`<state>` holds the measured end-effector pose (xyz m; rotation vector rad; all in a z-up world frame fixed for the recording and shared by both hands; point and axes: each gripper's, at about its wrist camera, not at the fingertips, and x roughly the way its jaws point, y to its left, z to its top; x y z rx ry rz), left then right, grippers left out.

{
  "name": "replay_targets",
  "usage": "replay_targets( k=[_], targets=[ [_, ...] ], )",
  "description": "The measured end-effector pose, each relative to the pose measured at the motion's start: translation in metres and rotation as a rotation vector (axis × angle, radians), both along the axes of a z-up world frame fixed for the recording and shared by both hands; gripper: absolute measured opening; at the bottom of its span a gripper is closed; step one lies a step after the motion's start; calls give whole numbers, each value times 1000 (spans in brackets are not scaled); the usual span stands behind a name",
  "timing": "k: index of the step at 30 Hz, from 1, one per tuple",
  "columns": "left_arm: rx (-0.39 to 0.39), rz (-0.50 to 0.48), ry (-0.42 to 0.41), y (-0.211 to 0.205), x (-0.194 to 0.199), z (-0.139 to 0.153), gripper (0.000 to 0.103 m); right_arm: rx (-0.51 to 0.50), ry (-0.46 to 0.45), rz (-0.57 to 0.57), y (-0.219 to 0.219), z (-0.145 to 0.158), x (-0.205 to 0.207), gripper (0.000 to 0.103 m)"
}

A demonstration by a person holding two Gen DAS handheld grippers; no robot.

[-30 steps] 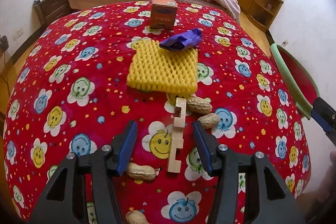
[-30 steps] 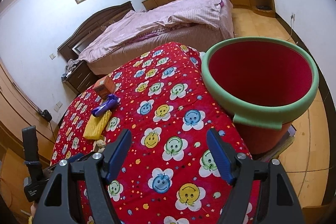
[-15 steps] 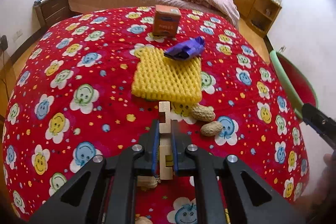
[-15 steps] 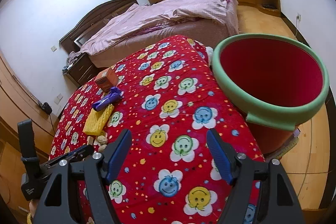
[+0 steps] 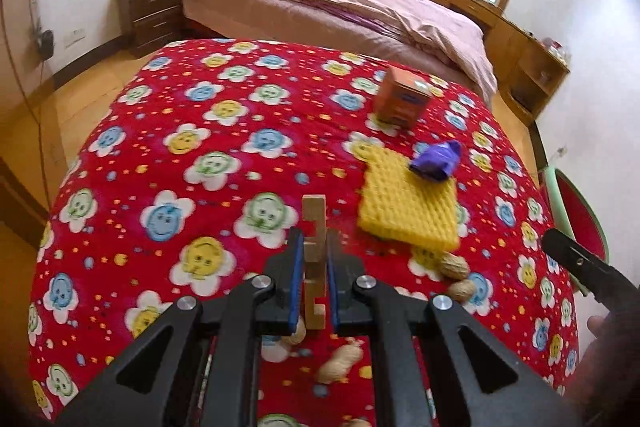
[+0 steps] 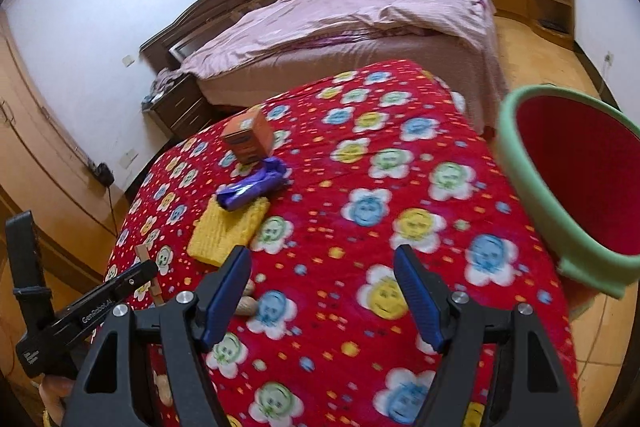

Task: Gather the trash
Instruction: 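Grasp the wooden stick with the left tool while the right tool grasps the purple wrapper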

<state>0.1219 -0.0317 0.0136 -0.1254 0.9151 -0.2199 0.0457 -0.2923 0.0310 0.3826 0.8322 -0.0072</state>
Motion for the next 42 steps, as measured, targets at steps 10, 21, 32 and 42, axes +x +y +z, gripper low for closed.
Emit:
replay_targets(
  k=[10,21,32,42],
  targets=[
    [-25,28,7,16,4,-4,10,-64,18,139,42,-12,53,82],
    [-36,28,22,17,12,-11,10,-187,9,249,64,-23,101,92],
    [-28,26,38,14,16,-17,10,-187,33,281,62,-39,132,76],
    [-35,14,23,9,13,-11,10,-143,14,248,52,-31,116,66]
  ],
)
